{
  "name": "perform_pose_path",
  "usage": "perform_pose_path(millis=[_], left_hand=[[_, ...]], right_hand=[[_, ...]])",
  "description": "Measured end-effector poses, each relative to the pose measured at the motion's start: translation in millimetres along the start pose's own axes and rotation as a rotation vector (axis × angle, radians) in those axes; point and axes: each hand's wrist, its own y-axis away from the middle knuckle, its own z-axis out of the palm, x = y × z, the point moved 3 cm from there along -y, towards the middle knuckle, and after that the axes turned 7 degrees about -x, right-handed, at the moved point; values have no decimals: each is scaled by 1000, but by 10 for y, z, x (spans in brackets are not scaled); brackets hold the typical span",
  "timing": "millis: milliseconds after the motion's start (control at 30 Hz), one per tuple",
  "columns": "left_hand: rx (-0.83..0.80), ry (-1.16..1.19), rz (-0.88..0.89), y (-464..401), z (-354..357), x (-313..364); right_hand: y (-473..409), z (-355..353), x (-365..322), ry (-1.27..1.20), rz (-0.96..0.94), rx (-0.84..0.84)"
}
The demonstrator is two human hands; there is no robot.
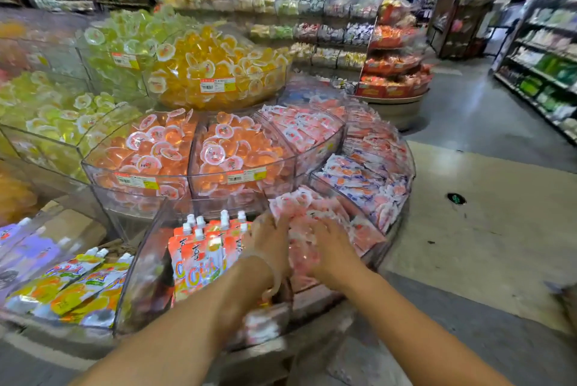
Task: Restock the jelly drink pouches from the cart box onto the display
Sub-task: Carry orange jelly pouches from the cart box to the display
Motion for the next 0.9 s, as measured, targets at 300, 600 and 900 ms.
perform_pose_path(millis=[300, 600, 900], left_hand=[[-135, -220, 381, 450, 535, 2508], [-227, -407, 791, 1079, 1284, 4934], [-304, -544, 1168, 1589, 2024, 6995]], right_hand=[[1760, -539, 2073, -21, 458, 61], [3669, -663, 3760, -66, 898, 201], [5005, -717, 5220, -206, 1271, 304]])
